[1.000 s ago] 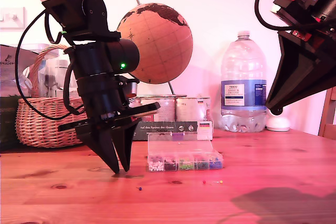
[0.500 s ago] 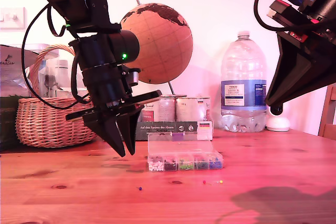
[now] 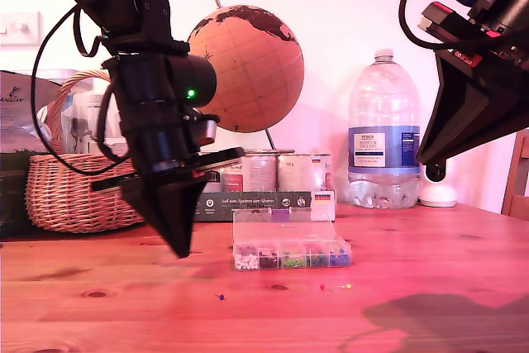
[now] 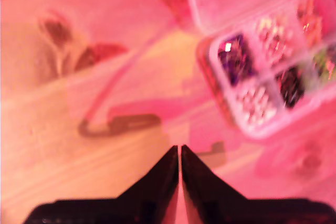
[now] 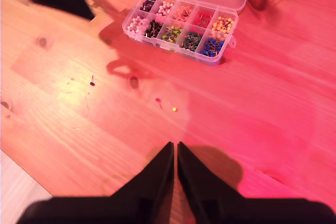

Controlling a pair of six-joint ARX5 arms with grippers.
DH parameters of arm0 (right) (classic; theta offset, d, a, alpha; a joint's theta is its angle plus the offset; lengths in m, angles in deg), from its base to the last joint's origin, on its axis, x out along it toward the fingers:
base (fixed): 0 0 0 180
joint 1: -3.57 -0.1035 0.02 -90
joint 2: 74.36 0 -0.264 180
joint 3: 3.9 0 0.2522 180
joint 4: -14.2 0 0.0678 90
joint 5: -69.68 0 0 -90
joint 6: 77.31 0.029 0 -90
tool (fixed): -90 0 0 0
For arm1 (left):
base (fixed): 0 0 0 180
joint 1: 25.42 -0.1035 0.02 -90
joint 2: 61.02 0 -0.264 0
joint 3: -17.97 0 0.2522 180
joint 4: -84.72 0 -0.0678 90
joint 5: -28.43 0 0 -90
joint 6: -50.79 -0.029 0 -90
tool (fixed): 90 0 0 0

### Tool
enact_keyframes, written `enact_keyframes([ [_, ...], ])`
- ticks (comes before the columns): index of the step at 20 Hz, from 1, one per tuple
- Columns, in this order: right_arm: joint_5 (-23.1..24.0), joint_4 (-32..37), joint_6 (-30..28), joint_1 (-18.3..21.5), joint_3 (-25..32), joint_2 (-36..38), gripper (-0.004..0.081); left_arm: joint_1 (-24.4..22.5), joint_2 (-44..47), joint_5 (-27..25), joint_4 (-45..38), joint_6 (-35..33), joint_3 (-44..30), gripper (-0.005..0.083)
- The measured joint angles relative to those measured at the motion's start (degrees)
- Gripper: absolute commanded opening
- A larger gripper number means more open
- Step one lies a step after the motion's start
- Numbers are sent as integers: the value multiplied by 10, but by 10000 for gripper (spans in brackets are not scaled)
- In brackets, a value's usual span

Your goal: Sort the loose pins on the table into their correct compartments

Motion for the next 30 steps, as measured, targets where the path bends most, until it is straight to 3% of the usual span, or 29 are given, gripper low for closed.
enact_keyframes([
  [8, 1, 0, 0, 0, 0, 0, -12, 59, 58, -2, 11, -31, 0, -22],
  [10, 1, 0, 0, 0, 0, 0, -12, 75, 104, -2, 10, -109, 0, -22],
  [11, 1, 0, 0, 1, 0, 0, -12, 83, 128, -1, 10, -114, 0, -22],
  [14, 1, 3, 0, 1, 0, 0, -12, 99, 177, 58, 35, -297, 0, -22],
  [15, 1, 3, 0, 1, 0, 0, -12, 103, 187, 74, 50, -314, 0, -22],
  [17, 1, 3, 0, 1, 0, 0, -12, 113, 198, 76, 81, -480, 0, -22],
  [18, 1, 4, 0, 1, 0, 0, -12, 116, 199, 76, 100, -489, 0, -22],
  [21, 1, 4, 0, 1, 0, 0, -12, 127, 199, 61, 133, -651, 0, -22],
  [28, -1, 4, 0, 1, 0, 0, -12, 139, 197, -39, 146, -807, 0, -16],
  [30, -1, 5, 0, 1, 0, 0, -12, 145, 196, -41, 160, -823, 0, -13],
])
